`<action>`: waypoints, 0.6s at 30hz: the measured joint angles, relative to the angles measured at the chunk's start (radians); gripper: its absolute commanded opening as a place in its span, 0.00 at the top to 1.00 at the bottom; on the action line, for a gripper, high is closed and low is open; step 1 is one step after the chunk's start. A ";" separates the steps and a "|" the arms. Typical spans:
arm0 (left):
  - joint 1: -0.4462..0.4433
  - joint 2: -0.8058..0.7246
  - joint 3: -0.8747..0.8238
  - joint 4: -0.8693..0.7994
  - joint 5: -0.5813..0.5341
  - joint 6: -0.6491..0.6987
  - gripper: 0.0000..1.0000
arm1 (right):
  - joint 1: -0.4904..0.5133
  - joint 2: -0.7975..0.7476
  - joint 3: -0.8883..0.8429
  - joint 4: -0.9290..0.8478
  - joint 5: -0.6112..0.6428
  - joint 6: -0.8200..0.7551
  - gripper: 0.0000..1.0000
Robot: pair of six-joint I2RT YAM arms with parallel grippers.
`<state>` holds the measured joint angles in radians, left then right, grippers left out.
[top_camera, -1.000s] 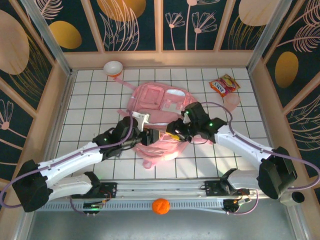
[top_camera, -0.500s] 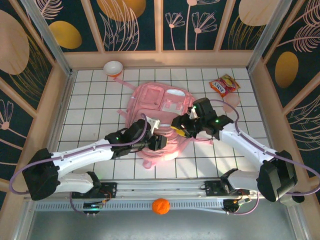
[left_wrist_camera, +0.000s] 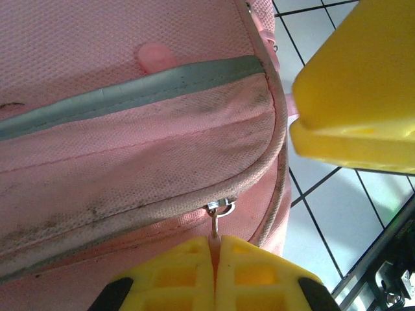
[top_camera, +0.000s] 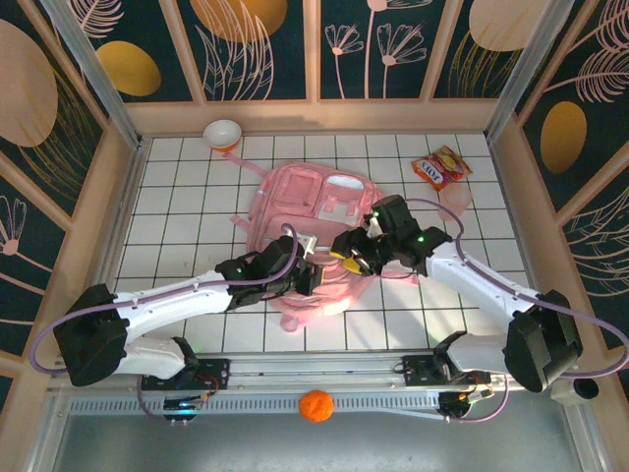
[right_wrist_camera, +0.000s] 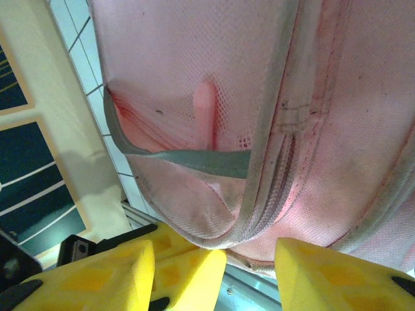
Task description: Pack the student bag
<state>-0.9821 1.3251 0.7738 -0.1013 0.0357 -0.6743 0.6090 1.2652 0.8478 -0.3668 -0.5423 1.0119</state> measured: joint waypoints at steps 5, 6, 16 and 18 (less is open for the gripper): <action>0.000 0.000 0.000 0.011 0.009 0.000 1.00 | 0.005 0.063 0.000 0.037 0.002 0.025 0.73; 0.000 0.000 0.000 0.011 0.009 0.001 1.00 | 0.006 0.073 0.000 0.040 0.003 0.025 0.84; 0.031 -0.090 -0.052 -0.035 -0.066 0.019 1.00 | -0.052 0.079 0.022 -0.014 -0.006 -0.069 1.00; 0.070 -0.128 -0.072 -0.053 -0.076 0.025 1.00 | -0.080 0.072 0.030 -0.034 -0.017 -0.098 1.00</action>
<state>-0.9123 1.1969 0.7013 -0.1543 -0.0406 -0.6495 0.5289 1.3376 0.8776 -0.4011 -0.5594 0.9138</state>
